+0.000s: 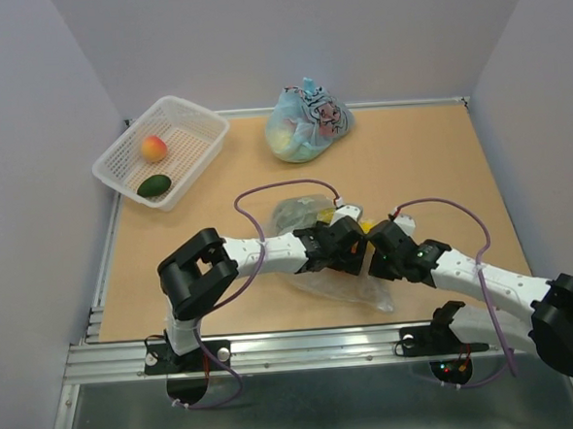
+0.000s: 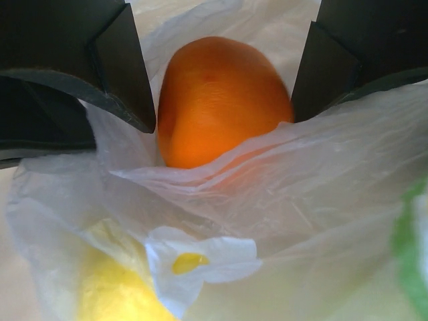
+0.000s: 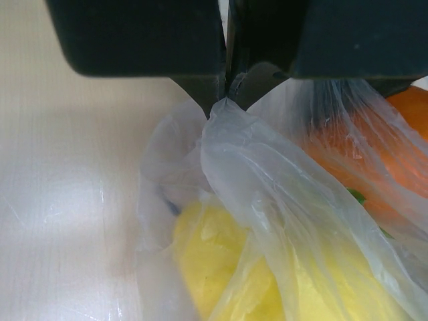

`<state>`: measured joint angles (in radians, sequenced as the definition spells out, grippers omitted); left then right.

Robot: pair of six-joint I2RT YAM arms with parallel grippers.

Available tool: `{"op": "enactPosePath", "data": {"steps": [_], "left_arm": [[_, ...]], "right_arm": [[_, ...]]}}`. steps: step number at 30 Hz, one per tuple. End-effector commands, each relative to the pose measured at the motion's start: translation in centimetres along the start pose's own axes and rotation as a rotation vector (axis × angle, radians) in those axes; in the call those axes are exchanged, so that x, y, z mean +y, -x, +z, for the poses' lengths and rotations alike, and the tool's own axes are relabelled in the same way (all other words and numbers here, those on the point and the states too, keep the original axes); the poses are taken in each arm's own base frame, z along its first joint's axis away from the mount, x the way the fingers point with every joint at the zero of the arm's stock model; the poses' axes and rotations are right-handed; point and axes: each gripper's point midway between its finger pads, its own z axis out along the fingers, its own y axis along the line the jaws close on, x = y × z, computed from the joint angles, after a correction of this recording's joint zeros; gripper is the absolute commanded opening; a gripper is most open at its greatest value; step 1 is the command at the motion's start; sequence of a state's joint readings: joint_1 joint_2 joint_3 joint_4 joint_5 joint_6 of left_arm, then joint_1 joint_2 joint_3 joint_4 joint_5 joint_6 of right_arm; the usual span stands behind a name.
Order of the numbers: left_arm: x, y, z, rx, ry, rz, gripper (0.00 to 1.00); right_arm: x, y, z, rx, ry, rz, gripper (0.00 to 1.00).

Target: Untie the knot of the plastic bag and take out the fruit

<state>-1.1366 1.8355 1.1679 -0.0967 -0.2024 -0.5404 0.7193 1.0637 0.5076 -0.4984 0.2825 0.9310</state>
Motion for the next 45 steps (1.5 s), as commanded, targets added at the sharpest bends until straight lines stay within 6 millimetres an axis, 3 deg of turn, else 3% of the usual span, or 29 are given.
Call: {"op": "enactPosePath", "data": {"steps": [1, 5, 10, 13, 18, 19, 21, 22, 23, 25, 26, 27, 29, 30, 33, 34, 36, 37, 38, 42, 45], "left_arm": [[-0.8, 0.3, 0.0, 0.013, -0.026, -0.014, 0.92], [0.2, 0.2, -0.3, 0.008, 0.015, -0.017, 0.88], [0.0, 2.7, -3.1, -0.066, 0.004, -0.037, 0.66], [0.1, 4.9, -5.8, -0.117, -0.005, -0.041, 0.56], [-0.5, 9.8, -12.2, -0.235, -0.111, -0.035, 0.55], [0.1, 11.7, -14.3, -0.290, -0.136, -0.042, 0.55], [1.7, 14.1, -16.3, -0.349, -0.164, -0.067, 0.55], [1.2, 14.6, -17.5, -0.371, -0.198, -0.064, 0.55], [3.4, 16.8, -19.5, -0.437, -0.202, -0.110, 0.55], [6.6, 18.8, -21.0, -0.501, -0.169, -0.163, 0.55], [10.5, 20.4, -22.2, -0.564, -0.091, -0.208, 0.55], [13.1, 21.0, -22.7, -0.592, -0.026, -0.242, 0.55], [17.7, 21.9, -23.1, -0.622, 0.096, -0.288, 0.55], [22.6, 22.3, -23.7, -0.649, 0.202, -0.356, 0.56], [29.8, 22.7, -23.3, -0.657, 0.361, -0.462, 0.58], [33.3, 22.4, -23.8, -0.665, 0.439, -0.513, 0.59], [37.1, 22.8, -22.6, -0.658, 0.505, -0.560, 0.61], [39.9, 22.6, -22.9, -0.663, 0.552, -0.599, 0.63], [41.6, 22.9, -21.6, -0.641, 0.565, -0.620, 0.65], [47.7, 23.3, -20.2, -0.616, 0.666, -0.682, 0.77], [50.4, 23.8, -18.9, -0.587, 0.708, -0.690, 0.88]], "right_arm": [[0.1, 0.1, 0.5, -0.013, 0.015, -0.011, 0.01], [0.3, 0.2, 0.5, -0.016, 0.019, -0.016, 0.01], [0.3, 0.5, 0.5, -0.025, 0.016, -0.023, 0.01], [0.5, 0.8, 0.4, -0.037, 0.016, -0.024, 0.01], [0.8, 1.3, 0.3, -0.048, 0.018, -0.029, 0.01], [0.8, 1.3, 0.3, -0.050, 0.017, -0.032, 0.01], [0.9, 1.5, 0.3, -0.053, 0.019, -0.031, 0.01], [1.0, 1.6, 0.3, -0.054, 0.020, -0.032, 0.01], [1.1, 1.6, 0.3, -0.053, 0.019, -0.034, 0.01], [1.3, 1.9, 0.2, -0.057, 0.022, -0.040, 0.01], [1.6, 2.1, 0.1, -0.058, 0.027, -0.051, 0.01], [1.8, 2.2, 0.1, -0.060, 0.032, -0.057, 0.01], [2.3, 2.7, -0.2, -0.069, 0.043, -0.068, 0.01], [2.5, 2.9, -0.2, -0.071, 0.047, -0.085, 0.01], [3.6, 3.7, -0.7, -0.080, 0.071, -0.110, 0.01], [3.7, 3.9, -0.7, -0.081, 0.073, -0.131, 0.01], [4.6, 4.5, -1.2, -0.091, 0.096, -0.149, 0.01], [4.8, 4.7, -1.3, -0.093, 0.105, -0.173, 0.01], [5.0, 4.9, -1.4, -0.096, 0.109, -0.184, 0.01], [6.0, 5.6, -2.2, -0.108, 0.147, -0.232, 0.01], [6.2, 5.9, -2.4, -0.115, 0.152, -0.266, 0.01]]}}
